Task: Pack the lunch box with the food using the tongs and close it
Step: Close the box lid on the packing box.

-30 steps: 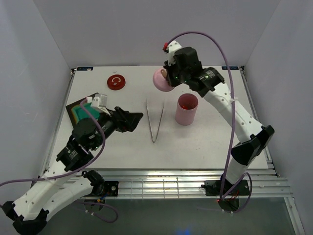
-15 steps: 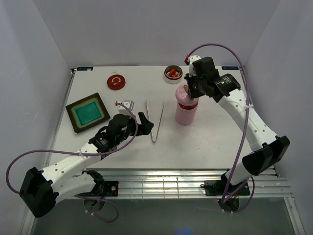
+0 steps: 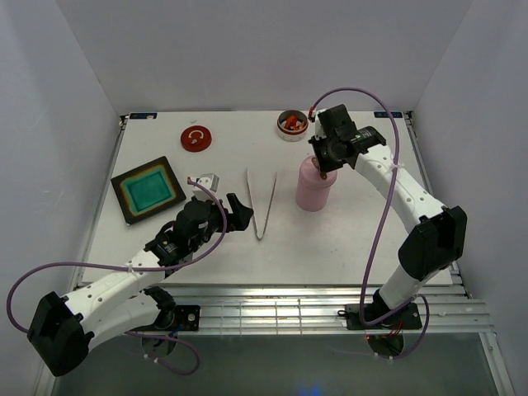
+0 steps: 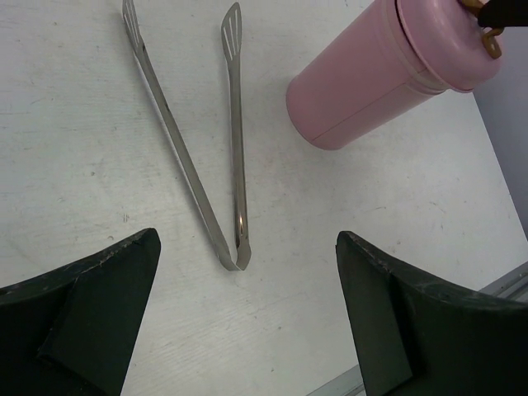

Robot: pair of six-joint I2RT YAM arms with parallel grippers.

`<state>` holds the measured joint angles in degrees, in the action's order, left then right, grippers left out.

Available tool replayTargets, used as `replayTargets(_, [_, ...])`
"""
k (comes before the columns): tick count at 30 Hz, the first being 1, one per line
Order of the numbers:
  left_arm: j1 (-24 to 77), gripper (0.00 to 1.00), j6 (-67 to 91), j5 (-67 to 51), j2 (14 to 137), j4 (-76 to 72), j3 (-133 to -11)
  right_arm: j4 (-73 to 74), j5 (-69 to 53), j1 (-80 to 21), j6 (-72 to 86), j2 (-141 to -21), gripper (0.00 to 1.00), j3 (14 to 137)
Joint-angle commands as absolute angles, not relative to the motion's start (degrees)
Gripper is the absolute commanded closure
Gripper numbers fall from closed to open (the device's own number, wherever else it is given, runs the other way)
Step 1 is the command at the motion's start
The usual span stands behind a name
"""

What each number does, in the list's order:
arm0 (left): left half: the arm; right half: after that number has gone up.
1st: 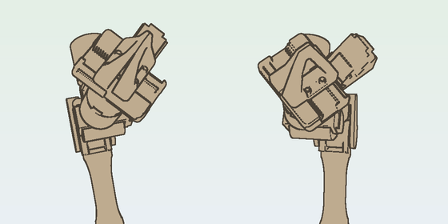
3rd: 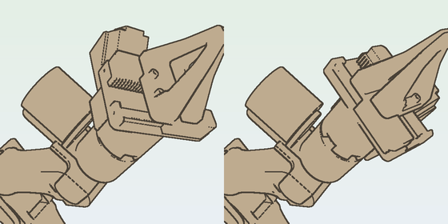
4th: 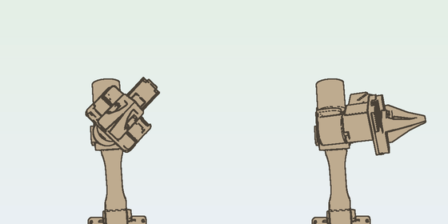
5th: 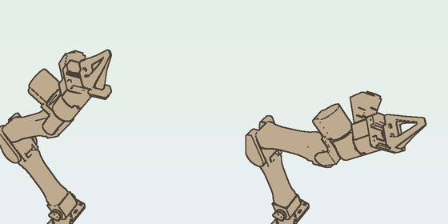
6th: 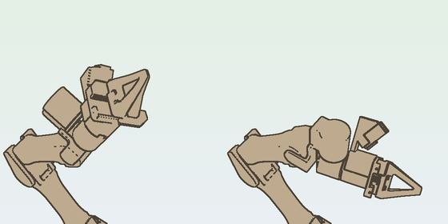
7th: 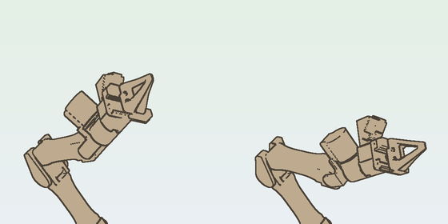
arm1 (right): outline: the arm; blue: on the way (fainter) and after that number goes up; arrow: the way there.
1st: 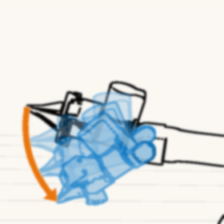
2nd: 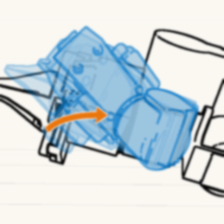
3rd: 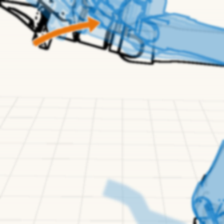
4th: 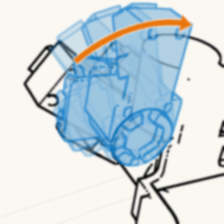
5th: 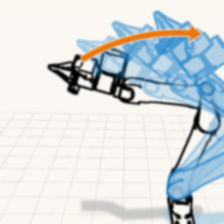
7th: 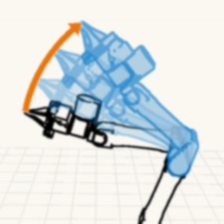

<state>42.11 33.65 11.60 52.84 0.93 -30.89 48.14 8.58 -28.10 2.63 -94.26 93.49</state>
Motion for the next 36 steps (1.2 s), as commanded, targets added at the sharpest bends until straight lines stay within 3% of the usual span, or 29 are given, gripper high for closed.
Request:
replayTargets(1, [42.19, 0.02, 33.05, 12.3, 51.24, -1.23, -30.94, 42.72, 7.56, -27.07, 1.5, -93.69, 0.92, 91.32])
replayTargets(14, [42.19, 0.02, 32.96, 12.74, 51.06, -1.14, -30.76, 40.61, 6.15, -25.67, 1.14, -94.92, 0.9, 87.54])
replayTargets(18, [42.1, 0.02, 32.96, 12.83, 51.15, -1.06, -30.76, 40.61, 5.28, -25.23, 0.79, -94.75, 0.78, 87.27])
replayTargets(20, [42.19, 0.02, 32.96, 12.83, 51.24, -1.14, -30.85, 41.22, 4.66, -25.22, 0.7, -94.75, 0.63, 88.24])
replayTargets(23, [42.19, 0.02, 32.96, 13.18, 51.15, -0.97, -30.85, 43.06, 4.83, -25.22, 0.79, -94.66, 0.5, 91.39])
replayTargets(29, [42.19, 0.02, 33.05, 14.06, 49.66, -1.23, -30.15, 45.88, 6.24, -25.14, 2.37, -92.82, 0.39, 97.82])
replayTargets(31, [42.19, 0.02, 32.96, 14.33, 49.13, -1.41, -29.97, 45.44, 4.32, -24.79, 2.99, -91.59, 0.39, 99.22])
replayTargets(33, [42.1, 0.02, 32.96, 14.5, 48.87, -1.41, -29.8, 43.51, 1.25, -24.35, 3.08, -91.06, 0.47, 100.02])
replayTargets(34, [42.19, 0.02, 32.96, 14.59, 48.78, -1.41, -29.79, 42.37, -5.9, -23.91, 2.55, -90.97, 0.55, 99.93])
replayTargets(35, [42.19, 0.02, 32.96, 14.68, 48.69, -1.41, -29.79, 40.62, -10.41, -22.6, 2.29, -90.97, 0.73, 99.67])
replayTargets(36, [42.19, 0.02, 32.87, 14.68, 48.69, -1.41, -29.79, 36.69, -15.24, -21.8, 1.94, -91.23, 0.82, 99.06])
